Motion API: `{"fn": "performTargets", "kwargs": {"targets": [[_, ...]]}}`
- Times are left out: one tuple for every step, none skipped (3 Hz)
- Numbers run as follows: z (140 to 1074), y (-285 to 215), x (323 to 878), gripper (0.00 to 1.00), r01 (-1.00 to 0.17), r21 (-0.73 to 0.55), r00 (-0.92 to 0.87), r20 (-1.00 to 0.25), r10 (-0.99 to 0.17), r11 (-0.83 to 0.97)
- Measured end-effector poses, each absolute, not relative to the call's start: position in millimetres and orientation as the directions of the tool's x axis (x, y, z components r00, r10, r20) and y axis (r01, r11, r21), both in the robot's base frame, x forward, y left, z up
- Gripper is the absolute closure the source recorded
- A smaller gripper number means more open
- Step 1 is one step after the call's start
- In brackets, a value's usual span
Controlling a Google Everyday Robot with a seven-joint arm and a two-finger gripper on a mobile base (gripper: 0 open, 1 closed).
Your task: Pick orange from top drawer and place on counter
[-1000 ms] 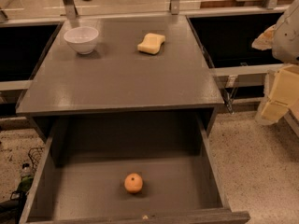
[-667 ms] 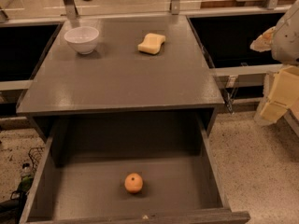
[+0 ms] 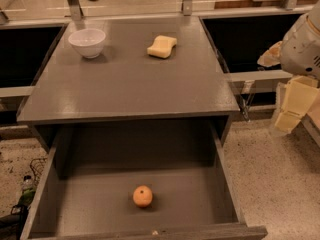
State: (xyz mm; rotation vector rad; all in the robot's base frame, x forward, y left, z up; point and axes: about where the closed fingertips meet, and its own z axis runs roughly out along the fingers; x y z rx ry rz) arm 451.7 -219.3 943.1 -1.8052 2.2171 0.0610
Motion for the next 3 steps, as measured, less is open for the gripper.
{"fn": "performTargets", "kwargs": {"targets": [[943, -219, 452, 0.00, -0.965, -0.143, -0.179, -0.242, -0.954, 0.218], [932, -189, 429, 0.00, -0.981, -0.124, -0.104, -0.305, -0.947, 0.148], [922, -167, 411, 0.00, -0.990, -0.102, -0.057, -0.339, -0.939, 0.096]]}}
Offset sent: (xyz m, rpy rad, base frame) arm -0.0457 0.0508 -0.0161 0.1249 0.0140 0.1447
